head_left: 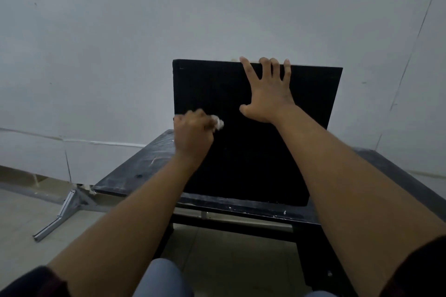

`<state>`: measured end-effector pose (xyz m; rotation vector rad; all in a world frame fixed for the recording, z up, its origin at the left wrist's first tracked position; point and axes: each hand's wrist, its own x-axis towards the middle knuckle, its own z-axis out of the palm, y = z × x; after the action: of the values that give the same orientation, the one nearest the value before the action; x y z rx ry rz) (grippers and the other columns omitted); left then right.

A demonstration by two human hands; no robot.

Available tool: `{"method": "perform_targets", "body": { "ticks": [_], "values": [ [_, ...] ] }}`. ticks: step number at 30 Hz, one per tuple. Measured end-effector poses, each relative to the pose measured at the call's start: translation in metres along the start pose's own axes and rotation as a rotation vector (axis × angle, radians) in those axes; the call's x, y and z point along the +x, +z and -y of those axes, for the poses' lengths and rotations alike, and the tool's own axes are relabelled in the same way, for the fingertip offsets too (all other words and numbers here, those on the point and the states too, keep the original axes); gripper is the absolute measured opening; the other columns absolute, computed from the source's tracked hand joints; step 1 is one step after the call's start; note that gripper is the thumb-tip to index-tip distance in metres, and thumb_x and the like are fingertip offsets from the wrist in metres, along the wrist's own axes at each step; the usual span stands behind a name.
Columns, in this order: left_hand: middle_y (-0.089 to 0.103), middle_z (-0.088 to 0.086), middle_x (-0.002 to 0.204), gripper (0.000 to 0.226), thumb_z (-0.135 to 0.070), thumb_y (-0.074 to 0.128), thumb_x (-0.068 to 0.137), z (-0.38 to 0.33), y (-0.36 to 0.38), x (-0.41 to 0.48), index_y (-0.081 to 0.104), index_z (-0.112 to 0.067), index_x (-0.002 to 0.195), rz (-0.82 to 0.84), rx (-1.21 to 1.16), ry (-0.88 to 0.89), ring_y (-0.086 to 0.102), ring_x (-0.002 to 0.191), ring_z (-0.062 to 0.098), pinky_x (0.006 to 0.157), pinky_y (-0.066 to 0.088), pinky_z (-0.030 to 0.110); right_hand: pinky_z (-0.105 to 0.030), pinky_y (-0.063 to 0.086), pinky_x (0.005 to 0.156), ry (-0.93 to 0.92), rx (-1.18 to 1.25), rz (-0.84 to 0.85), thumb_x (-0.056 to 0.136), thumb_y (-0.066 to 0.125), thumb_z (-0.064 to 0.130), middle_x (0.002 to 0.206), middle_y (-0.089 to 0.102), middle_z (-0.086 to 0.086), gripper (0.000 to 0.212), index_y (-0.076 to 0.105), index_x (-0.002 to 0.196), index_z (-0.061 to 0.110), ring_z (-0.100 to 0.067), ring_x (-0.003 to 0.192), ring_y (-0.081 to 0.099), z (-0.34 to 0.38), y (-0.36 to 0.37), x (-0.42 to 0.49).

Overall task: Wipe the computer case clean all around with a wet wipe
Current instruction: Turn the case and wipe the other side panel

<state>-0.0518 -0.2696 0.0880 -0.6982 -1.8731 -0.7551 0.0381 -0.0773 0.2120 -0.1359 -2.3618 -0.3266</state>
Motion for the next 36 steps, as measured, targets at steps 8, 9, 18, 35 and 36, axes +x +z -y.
{"method": "perform_targets", "body": {
  "ticks": [8,9,18,35,36],
  "values": [
    [0.067,-0.009,0.076,0.011,-0.022,0.077,0.087,-0.016,0.025,-0.049,0.080,-0.029,0.079,0.074,-0.015,-0.055,0.059,0.066,0.019,0.076,0.035,0.038,-0.068,-0.010,0.126,0.005,0.019,-0.014,0.074,0.069,0.059,0.162,0.015,-0.019,0.122,-0.005,0.167,0.034,-0.044,0.156,0.008,0.001,0.002,0.002],
    [0.067,-0.009,0.076,0.009,-0.023,0.077,0.088,-0.019,0.023,-0.036,0.079,-0.028,0.081,0.025,-0.016,-0.063,0.058,0.066,0.018,0.076,0.035,0.038,-0.068,-0.010,0.126,0.004,0.024,-0.015,0.073,0.069,0.058,0.161,0.016,-0.019,0.122,-0.005,0.167,0.034,-0.044,0.156,0.008,0.001,0.003,0.001],
    [0.066,-0.010,0.082,0.002,-0.028,0.081,0.090,-0.021,0.020,-0.007,0.081,-0.026,0.091,-0.056,-0.116,-0.090,0.056,0.072,0.013,0.077,0.033,0.035,-0.065,-0.009,0.127,-0.035,0.063,-0.056,0.076,0.068,0.063,0.163,0.018,-0.015,0.119,-0.002,0.168,0.035,-0.039,0.157,0.009,-0.009,0.003,-0.003],
    [0.071,-0.012,0.083,0.002,-0.029,0.081,0.091,-0.025,0.033,-0.017,0.080,-0.028,0.092,-0.084,-0.081,0.000,0.058,0.080,0.015,0.078,0.037,0.040,-0.062,-0.015,0.126,-0.029,0.117,-0.063,0.076,0.069,0.057,0.163,0.018,-0.015,0.115,0.003,0.168,0.036,-0.038,0.158,0.007,-0.008,0.003,-0.003],
    [0.071,-0.012,0.083,0.004,-0.030,0.082,0.091,-0.028,0.032,-0.016,0.079,-0.028,0.093,-0.162,-0.147,-0.193,0.058,0.082,0.015,0.079,0.037,0.039,-0.062,-0.015,0.126,-0.030,0.124,-0.056,0.077,0.068,0.056,0.163,0.018,-0.014,0.115,0.002,0.168,0.036,-0.037,0.159,0.007,-0.008,0.002,-0.003]
  ]
}}
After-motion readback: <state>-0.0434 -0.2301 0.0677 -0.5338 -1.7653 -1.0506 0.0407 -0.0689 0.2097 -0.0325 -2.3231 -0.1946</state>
